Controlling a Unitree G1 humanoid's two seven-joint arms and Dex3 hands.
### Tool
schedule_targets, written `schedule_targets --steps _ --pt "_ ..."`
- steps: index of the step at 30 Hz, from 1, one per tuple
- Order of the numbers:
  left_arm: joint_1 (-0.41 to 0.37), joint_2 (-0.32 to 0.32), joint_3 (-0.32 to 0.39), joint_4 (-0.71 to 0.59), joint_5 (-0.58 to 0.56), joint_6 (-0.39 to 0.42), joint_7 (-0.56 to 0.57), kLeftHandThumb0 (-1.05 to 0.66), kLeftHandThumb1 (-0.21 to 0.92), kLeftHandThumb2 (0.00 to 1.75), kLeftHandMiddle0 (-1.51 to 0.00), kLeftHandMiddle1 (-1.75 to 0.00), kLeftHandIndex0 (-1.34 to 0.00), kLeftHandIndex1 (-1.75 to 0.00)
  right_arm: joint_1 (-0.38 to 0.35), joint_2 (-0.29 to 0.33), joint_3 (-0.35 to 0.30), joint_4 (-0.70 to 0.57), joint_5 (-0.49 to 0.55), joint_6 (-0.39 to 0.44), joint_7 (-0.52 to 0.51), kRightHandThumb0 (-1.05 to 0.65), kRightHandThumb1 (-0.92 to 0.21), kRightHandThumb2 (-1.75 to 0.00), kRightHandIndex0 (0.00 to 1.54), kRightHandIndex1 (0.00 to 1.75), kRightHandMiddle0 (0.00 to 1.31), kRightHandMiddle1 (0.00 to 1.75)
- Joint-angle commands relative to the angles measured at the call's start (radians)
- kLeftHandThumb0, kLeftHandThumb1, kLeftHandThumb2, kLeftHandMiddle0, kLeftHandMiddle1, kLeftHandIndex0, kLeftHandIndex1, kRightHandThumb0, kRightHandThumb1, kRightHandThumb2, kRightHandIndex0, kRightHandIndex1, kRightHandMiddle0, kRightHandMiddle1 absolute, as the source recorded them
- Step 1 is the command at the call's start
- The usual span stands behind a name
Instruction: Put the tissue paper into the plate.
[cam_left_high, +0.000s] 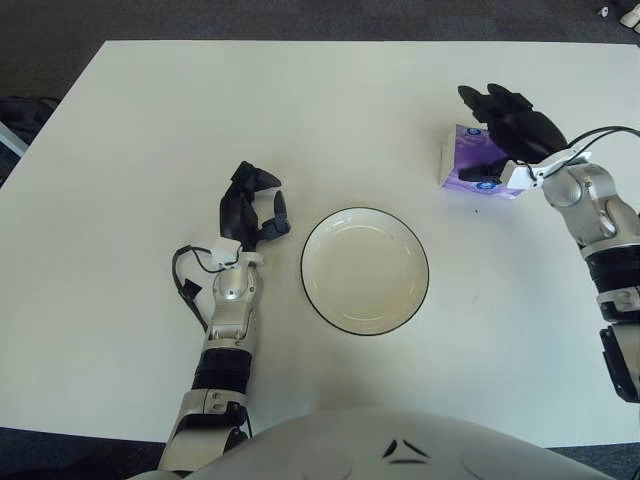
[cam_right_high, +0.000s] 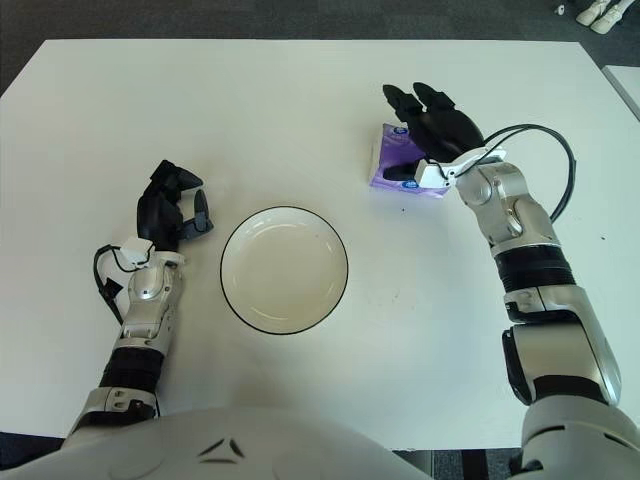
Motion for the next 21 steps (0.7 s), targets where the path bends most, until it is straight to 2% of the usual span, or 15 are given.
schedule_targets --steps 1,10,21 --pt "0.104 -0.003 -0.004 0.102 0.005 0.036 -0.009 -0.47 0.36 1.27 -0.94 -1.75 -0.58 -1.75 0.001 0.012 0.018 0.041 0.004 -0.001 -0.012 -1.05 -0.56 -0.64 0.00 0.00 0.00 0.00" --pt "0.110 0.000 -0.002 0.091 -0.006 0.041 -0.019 -0.47 0.35 1.28 -0.94 -1.75 -0.58 -1.75 0.006 0.033 0.045 0.115 0.009 0.001 -0.021 -1.05 -0.54 -0.66 0.00 0.00 0.00 0.00" --pt "0.122 -0.006 -0.003 0.071 -0.003 0.053 -0.012 -0.47 0.36 1.27 -0.96 -1.75 -0.57 -1.75 0.095 0.055 0.069 0.114 0.005 0.000 -0.068 -1.05 -0.52 -0.68 0.00 0.00 0.00 0.00"
